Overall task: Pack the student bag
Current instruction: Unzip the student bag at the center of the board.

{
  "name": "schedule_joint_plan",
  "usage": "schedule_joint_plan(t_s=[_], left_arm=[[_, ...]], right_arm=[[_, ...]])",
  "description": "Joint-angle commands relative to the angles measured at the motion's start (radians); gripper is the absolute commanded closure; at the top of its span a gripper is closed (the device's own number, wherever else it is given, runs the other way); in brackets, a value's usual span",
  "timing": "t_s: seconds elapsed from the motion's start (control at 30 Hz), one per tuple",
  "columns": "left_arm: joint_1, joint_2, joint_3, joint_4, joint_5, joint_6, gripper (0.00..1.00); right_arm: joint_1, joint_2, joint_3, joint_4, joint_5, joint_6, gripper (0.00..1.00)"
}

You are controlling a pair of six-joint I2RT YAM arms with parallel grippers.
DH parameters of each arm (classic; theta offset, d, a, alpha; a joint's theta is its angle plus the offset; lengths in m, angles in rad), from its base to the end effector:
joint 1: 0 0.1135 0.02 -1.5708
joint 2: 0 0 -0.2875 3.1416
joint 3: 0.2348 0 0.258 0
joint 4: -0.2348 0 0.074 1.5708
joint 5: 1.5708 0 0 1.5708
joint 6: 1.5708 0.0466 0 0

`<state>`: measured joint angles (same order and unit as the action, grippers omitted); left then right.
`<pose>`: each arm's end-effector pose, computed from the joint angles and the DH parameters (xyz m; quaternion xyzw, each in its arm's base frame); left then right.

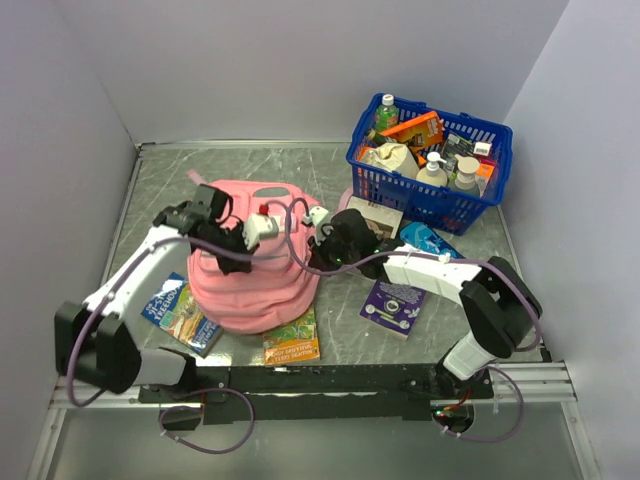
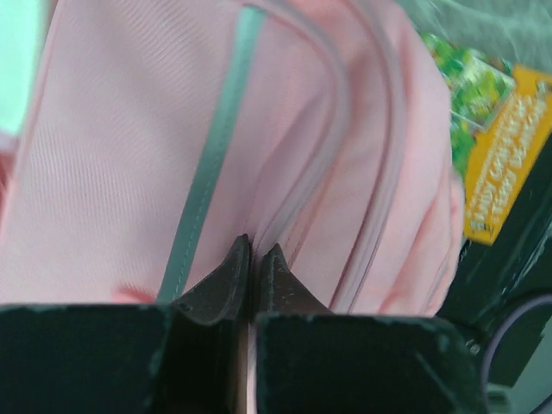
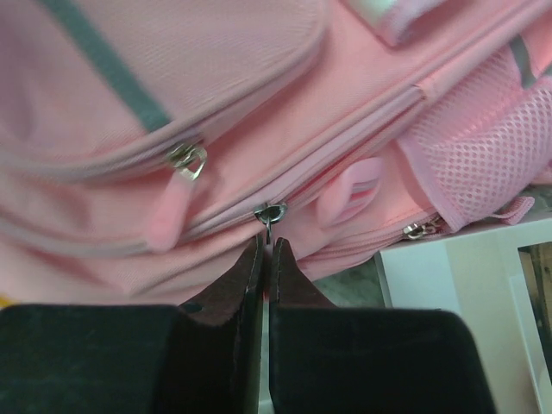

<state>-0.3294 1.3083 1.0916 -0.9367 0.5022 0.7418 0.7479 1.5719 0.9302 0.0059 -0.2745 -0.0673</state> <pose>0.2292 -0.1021 0.2908 0.5279 0.7886 -0.1968 0.2462 0.2501 0.2493 0.2283 -0.4071 0.7874 0.2641 0.3801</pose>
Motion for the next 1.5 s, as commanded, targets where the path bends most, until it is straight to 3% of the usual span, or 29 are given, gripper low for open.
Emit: schedule_joint_plan(t_s=[0.0, 0.2, 0.47, 0.77, 0.9, 1.13, 1.47], left_arm=[[0.093, 0.075, 0.082, 0.122, -0.045, -0.188, 0.99], [0.095, 0.042, 0.047, 0.249, -0.028, -0.294, 0.99], [0.095, 0.032, 0.017, 0.311, -0.008, -0.387, 0.99], [0.095, 0.032, 0.022, 0.384, -0.027, -0.49, 0.99], [0.095, 0.045, 0.06, 0.404, 0.024, -0.597, 0.99], [0.101, 0.063, 0.116, 0.444, 0.07, -0.761, 0.99], [0.211, 0.045, 0.102, 0.578, 0.114, -0.989, 0.99]], right_arm=[[-0.002, -0.087, -0.005, -0.047, -0.017, 0.024, 1.0], [0.037, -0.119, 0.021, -0.072, -0.038, 0.066, 1.0], [0.192, -0.088, 0.102, -0.156, 0.047, 0.118, 1.0], [0.281, -0.125, 0.117, -0.207, 0.078, 0.158, 1.0], [0.333, -0.023, 0.231, -0.221, 0.147, 0.17, 1.0], [0.401, 0.186, 0.577, -0.303, 0.216, 0.127, 1.0], [0.452, 0.339, 0.703, -0.267, 0.224, 0.087, 1.0]])
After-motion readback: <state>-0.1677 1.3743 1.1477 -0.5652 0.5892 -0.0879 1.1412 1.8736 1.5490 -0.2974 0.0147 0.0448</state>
